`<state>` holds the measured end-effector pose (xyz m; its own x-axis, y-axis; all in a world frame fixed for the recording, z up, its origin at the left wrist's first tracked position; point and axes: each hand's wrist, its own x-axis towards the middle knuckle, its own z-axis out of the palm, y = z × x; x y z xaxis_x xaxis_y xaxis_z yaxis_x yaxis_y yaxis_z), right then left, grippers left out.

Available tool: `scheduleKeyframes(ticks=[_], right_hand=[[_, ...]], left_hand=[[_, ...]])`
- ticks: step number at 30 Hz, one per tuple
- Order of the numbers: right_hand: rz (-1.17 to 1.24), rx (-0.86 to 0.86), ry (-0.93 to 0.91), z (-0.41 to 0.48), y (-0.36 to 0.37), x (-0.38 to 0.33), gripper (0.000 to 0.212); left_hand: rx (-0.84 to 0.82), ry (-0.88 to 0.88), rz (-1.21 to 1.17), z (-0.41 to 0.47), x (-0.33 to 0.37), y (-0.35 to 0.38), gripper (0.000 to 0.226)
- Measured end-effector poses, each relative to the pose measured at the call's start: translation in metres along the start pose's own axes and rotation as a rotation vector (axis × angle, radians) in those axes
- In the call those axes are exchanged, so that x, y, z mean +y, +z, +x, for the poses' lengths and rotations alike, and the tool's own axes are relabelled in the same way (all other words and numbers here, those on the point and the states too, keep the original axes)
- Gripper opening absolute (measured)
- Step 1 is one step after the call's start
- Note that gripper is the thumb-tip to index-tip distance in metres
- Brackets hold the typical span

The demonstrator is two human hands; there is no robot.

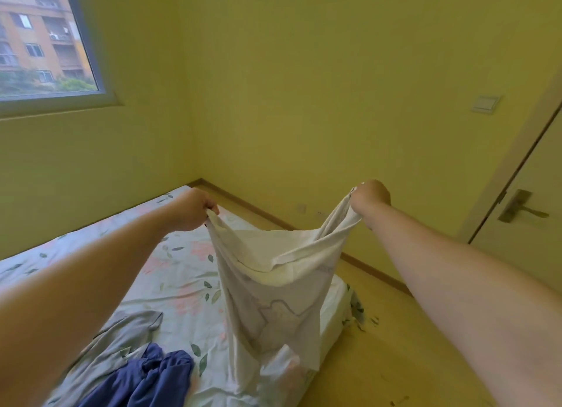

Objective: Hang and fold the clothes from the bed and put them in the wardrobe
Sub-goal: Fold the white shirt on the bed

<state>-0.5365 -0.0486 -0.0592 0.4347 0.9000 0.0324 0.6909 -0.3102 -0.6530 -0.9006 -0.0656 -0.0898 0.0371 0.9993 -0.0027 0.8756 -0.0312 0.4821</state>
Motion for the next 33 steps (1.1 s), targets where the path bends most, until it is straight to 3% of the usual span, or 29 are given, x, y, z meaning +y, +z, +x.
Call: scheduleKeyframes(ticks=[3,6,10,17,20,24,27,31,33], right_hand=[[-0.156,0.082,-0.06,-0.003,-0.004,0.012,0.015],[-0.416,0.091,-0.158,-0.005,-0.013,0.028,0.021],[-0.548,0.001,-0.098,-0.003,-0.025,0.046,0.023],[-0.38,-0.029,-0.048,-0.003,-0.024,0.04,0.015],[-0.363,-0.089,-0.057,-0.009,-0.016,0.032,0.011],[-0.461,-0.127,-0.093,-0.013,-0.007,0.026,0.011],[-0.565,-0.068,-0.097,-0.009,-0.004,0.027,0.016],[-0.663,0.008,-0.043,0.006,-0.008,0.027,0.018],[-0.716,-0.006,-0.033,0.01,-0.011,0.019,0.017]], left_hand=[[-0.087,-0.083,0.299,0.002,-0.015,-0.018,0.041],[-0.183,-0.316,0.224,0.0,-0.034,-0.03,0.025],[0.002,-0.451,0.041,-0.003,-0.054,-0.032,0.034],[0.329,-0.573,-0.387,0.003,-0.06,-0.017,0.038],[0.358,-0.543,-0.236,0.008,-0.066,-0.015,0.038],[0.298,-0.503,0.015,0.012,-0.071,-0.022,0.012],[0.208,-0.398,0.245,0.01,-0.075,-0.031,0.03],[0.156,-0.363,0.528,0.008,-0.087,-0.047,0.017],[0.191,-0.352,0.529,0.014,-0.094,-0.051,0.016]])
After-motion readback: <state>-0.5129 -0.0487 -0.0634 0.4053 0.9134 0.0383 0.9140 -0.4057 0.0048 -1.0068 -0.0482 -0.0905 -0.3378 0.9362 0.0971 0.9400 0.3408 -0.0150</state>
